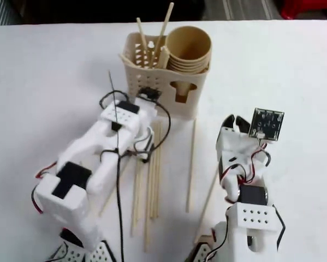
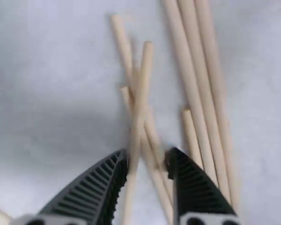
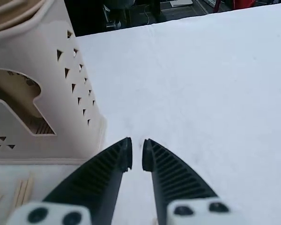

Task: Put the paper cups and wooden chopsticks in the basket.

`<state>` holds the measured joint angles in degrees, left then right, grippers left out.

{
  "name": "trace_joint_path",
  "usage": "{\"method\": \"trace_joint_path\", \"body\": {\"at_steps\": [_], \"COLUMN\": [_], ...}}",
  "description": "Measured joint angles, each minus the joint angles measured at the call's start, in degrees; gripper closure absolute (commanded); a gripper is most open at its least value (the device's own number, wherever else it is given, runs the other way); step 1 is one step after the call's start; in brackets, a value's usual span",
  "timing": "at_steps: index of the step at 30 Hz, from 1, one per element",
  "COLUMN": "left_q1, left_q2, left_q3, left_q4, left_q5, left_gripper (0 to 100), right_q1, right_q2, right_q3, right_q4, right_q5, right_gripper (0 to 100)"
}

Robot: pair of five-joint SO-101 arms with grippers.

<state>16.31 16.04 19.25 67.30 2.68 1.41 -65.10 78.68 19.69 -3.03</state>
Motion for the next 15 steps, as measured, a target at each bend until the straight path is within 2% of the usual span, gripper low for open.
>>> {"method": "trace_joint_path", "body": {"at_steps": [4, 15], "left_q1": [0.1, -0.1], "left_q2": [0.2, -0.4], "left_q3": [0.0, 2.2], "left_q4": [0.5, 2.1], "left_q5": [-0.1, -3.3], "left_gripper": [98, 98], "right_q1": [0.0, 0.0], "right_q2": [0.0, 0.0], "right_q3": [0.0, 0.0], "right_q4": [0.0, 0.0], "right_q5": [0.0, 0.0], "right_gripper": [94.2, 94.2]}}
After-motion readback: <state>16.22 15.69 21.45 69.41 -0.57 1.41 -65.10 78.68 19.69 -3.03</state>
